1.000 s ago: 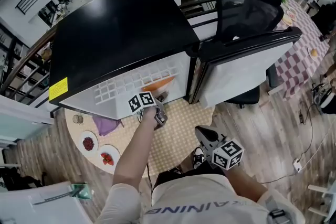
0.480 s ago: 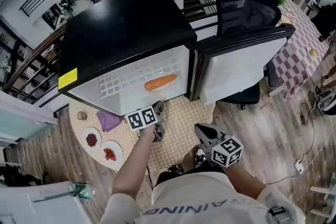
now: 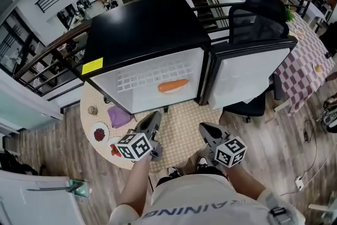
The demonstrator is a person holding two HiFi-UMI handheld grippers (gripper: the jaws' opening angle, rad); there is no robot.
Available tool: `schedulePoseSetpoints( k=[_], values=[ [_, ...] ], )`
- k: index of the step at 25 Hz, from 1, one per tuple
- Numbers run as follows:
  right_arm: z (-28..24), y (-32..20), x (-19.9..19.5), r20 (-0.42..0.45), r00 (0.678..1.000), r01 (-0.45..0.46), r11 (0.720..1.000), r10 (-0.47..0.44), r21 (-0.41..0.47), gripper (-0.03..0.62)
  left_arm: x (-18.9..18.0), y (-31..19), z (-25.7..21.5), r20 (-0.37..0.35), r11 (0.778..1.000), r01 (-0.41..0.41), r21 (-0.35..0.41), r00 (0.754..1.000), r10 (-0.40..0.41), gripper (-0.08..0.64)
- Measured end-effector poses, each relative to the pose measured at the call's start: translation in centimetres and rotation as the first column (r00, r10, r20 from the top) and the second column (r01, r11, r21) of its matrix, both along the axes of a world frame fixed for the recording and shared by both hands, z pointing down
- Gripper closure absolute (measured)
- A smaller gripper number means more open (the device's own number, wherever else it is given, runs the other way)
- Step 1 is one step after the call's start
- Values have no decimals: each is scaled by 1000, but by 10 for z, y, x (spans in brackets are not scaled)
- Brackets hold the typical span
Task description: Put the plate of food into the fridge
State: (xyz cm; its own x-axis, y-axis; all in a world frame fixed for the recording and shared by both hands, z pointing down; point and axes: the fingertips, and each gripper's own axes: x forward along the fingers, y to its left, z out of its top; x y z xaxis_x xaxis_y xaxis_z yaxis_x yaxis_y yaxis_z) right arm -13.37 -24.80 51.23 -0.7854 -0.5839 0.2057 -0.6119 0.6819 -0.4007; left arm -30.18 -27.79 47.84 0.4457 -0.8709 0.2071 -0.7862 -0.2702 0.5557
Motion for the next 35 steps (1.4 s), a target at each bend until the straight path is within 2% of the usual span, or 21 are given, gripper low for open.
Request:
schedulePoseSetpoints(
  k=[3, 6, 8, 16, 19, 35],
  values=[
    [-10, -3, -3, 4, 1000, 7, 1000, -7, 21, 571, -10, 17, -28, 100, 997, 12, 81, 995, -20, 551],
    [-22, -6, -6, 9, 1000, 5, 999, -6, 38, 569, -18, 33, -46, 215, 990, 26, 142, 975, -56, 551],
    [-31, -9, -8, 5, 1000, 1, 998, -1, 57, 569, -19, 43, -53, 253, 985, 31, 168, 965, -74, 551],
    [-62, -12, -17, -10, 1000, -1, 987, 2, 158, 571, -26, 52, -44, 282, 983, 48, 177, 954, -97, 551],
    [-64, -13, -15, -9, 1000, -4, 987, 5, 163, 571, -26, 51, -46, 266, 981, 53, 187, 959, -102, 551],
    [-66, -9, -20, -13, 1000, 22, 985, -20, 168, 571, -8, 44, -42, 283, 985, -1, 170, 958, -48, 551]
  ],
)
